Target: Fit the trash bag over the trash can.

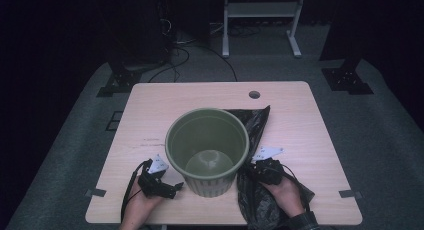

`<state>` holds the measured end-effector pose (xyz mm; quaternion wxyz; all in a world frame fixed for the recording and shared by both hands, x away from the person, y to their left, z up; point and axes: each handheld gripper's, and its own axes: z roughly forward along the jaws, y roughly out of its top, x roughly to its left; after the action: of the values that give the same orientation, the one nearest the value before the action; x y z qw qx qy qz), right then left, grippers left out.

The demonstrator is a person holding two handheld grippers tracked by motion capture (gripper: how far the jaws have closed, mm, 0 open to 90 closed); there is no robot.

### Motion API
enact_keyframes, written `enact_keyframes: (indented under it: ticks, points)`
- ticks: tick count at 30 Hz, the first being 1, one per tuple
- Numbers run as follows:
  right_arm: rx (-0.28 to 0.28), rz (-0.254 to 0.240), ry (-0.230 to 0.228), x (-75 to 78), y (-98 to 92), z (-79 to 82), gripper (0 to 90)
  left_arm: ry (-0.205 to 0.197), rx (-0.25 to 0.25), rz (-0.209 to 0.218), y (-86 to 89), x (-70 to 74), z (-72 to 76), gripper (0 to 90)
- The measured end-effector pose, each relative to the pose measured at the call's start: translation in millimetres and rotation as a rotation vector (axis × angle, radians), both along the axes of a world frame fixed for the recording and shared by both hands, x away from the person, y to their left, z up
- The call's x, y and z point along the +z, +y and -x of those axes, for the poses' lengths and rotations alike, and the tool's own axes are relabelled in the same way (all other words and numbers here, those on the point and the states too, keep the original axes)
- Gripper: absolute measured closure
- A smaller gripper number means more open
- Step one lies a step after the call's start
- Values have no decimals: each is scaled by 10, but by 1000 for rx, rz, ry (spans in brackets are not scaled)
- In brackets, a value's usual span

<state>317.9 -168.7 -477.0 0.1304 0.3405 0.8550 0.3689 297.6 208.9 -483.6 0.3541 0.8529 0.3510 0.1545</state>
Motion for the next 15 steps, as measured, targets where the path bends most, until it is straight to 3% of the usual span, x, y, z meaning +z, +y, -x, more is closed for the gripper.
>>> enact_keyframes:
  ticks: [9,15]
  points:
    - [48,-14,26,24,-81,39,885,1,-1,0,0,0,0,0]
    - [68,-79,30,122,-141,90,884,1,-1,0,0,0,0,0]
